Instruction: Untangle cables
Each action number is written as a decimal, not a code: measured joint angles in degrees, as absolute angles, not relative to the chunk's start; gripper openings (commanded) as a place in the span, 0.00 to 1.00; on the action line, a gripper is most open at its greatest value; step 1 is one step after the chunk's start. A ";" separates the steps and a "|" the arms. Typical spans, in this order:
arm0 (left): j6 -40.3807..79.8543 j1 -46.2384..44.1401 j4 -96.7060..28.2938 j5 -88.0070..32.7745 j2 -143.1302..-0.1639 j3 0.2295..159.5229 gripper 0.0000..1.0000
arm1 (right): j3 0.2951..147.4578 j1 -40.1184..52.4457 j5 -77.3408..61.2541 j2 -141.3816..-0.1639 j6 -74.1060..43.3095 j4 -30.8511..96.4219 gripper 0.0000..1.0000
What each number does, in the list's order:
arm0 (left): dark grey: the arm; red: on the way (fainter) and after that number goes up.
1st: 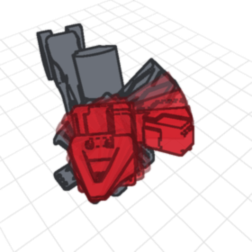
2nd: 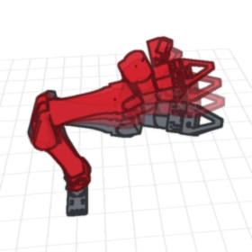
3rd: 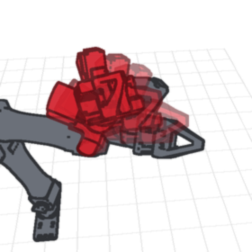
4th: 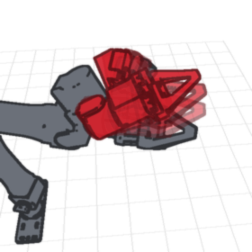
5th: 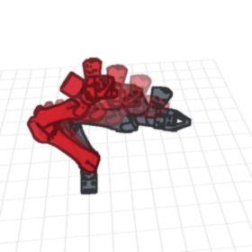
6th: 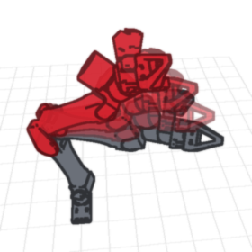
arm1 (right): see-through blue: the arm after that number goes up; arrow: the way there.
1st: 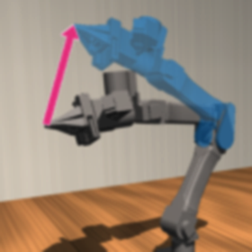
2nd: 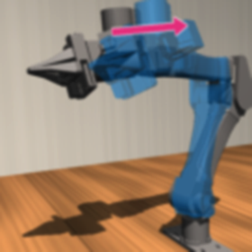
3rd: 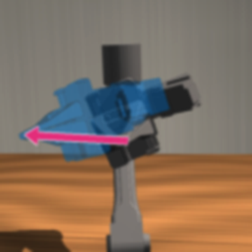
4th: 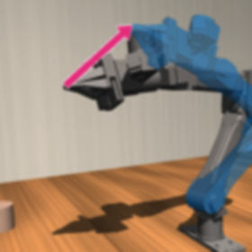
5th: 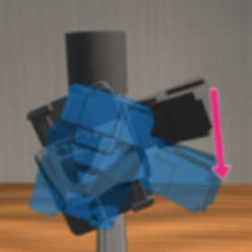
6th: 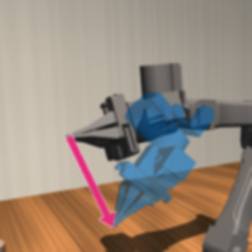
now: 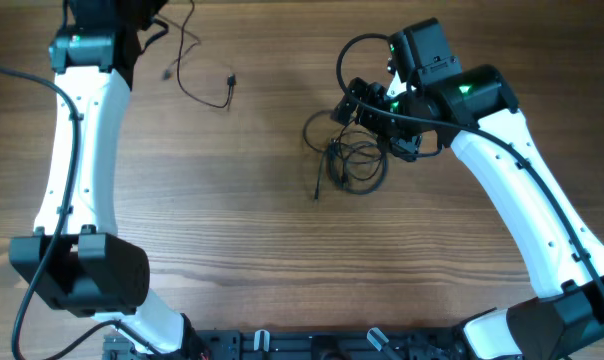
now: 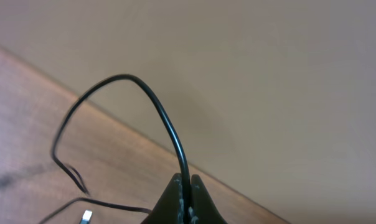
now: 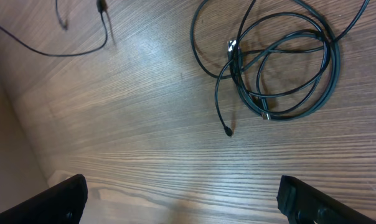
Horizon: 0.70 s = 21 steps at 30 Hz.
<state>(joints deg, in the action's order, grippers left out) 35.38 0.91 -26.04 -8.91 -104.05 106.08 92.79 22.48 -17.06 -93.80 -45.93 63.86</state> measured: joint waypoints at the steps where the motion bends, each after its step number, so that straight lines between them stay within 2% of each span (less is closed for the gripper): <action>1: 33.56 0.91 -25.98 -10.04 -104.05 107.83 0.04 | 92.79 22.48 -17.08 -93.80 -45.93 63.77 1.00; 7: 19.86 -0.51 -16.16 -16.91 -105.56 109.91 0.04 | 92.79 22.48 -17.06 -93.80 -45.93 64.10 1.00; 10: 17.23 -0.12 -15.55 -11.90 -111.74 110.02 0.04 | 92.79 23.29 -17.08 -93.80 -45.93 65.58 0.99; 13: 16.56 4.45 -15.81 -8.43 -116.95 110.00 0.06 | 92.79 24.36 -17.08 -93.80 -45.91 66.83 0.99; 14: 16.49 7.60 -16.32 -6.07 -118.43 110.00 0.22 | 92.79 24.73 -17.08 -93.80 -45.91 67.13 0.99; 15: 15.86 9.91 -16.43 -4.80 -119.22 110.00 0.76 | 92.79 25.10 -17.08 -93.80 -45.91 67.66 0.99; 16: 12.71 12.93 -16.45 -2.35 -119.96 110.00 1.00 | 92.79 25.45 -17.06 -93.80 -45.91 68.05 0.99; 21: 3.73 24.51 -20.56 0.30 -120.57 110.00 1.00 | 92.79 26.48 -17.06 -93.80 -45.93 68.14 0.99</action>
